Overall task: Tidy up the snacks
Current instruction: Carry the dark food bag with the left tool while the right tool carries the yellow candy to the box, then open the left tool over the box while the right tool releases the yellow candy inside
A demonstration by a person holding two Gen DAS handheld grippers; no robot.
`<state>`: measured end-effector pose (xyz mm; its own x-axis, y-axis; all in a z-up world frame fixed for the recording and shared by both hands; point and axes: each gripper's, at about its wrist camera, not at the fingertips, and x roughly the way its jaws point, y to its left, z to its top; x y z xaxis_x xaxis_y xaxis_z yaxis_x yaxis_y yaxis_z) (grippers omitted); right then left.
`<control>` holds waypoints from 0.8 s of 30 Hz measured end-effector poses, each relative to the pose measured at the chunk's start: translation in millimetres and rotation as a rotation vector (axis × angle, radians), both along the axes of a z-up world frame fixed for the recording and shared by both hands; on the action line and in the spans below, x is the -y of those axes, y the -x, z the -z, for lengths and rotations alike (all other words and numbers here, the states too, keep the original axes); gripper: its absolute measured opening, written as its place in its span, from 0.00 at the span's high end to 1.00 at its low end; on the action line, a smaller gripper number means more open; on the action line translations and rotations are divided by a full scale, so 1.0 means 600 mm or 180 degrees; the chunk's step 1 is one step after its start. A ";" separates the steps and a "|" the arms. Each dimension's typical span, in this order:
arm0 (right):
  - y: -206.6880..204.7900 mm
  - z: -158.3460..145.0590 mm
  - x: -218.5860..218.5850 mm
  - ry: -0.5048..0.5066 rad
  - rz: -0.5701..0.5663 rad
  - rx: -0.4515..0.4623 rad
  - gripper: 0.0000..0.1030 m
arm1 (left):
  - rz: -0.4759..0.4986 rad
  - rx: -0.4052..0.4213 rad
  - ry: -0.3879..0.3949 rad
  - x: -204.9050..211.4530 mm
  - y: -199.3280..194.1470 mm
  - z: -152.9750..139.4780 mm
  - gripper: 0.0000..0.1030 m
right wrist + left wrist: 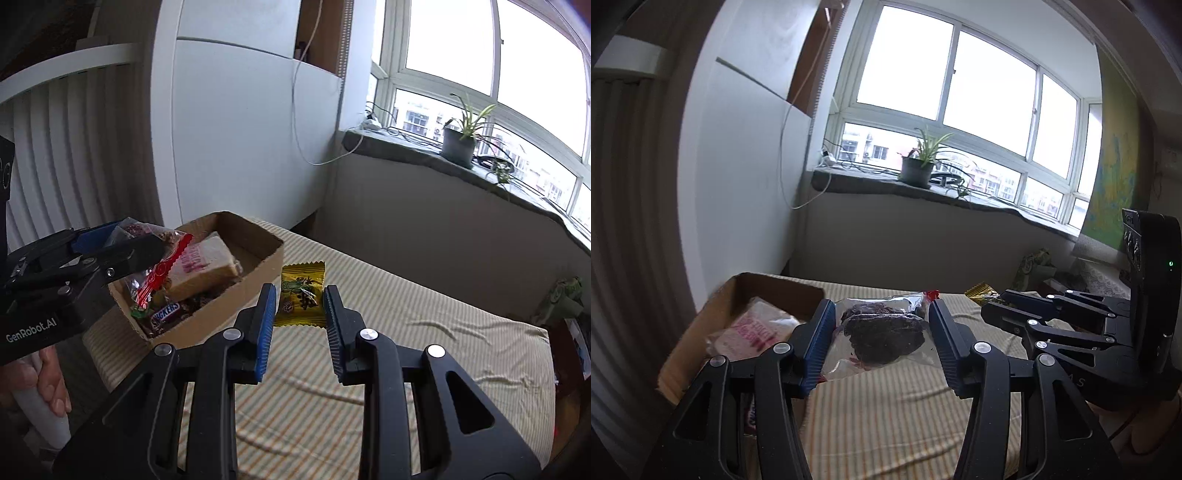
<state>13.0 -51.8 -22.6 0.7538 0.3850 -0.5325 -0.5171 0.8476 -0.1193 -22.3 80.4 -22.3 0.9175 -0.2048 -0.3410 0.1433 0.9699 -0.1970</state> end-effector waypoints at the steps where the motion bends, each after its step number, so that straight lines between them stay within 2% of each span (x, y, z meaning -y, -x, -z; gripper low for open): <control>1: -0.004 0.001 -0.021 0.0000 -0.0085 -0.0010 0.73 | -0.0090 -0.0021 -0.0001 -0.019 0.000 0.004 0.50; 6: 0.000 0.000 -0.103 -0.0048 -0.0454 0.0004 0.73 | -0.0510 -0.0095 -0.0013 -0.105 0.001 0.015 0.50; 10: 0.007 -0.001 -0.136 -0.0046 -0.0612 0.0027 0.73 | -0.0712 -0.0068 -0.0064 -0.139 0.010 0.009 0.50; 17: -0.012 0.018 -0.171 -0.0027 -0.0739 -0.0065 0.73 | -0.0807 -0.0089 -0.0070 -0.160 0.003 0.016 0.50; 24: -0.061 0.084 -0.216 0.0053 -0.0830 -0.0366 0.73 | -0.0871 -0.0326 -0.0014 -0.187 -0.044 0.057 0.45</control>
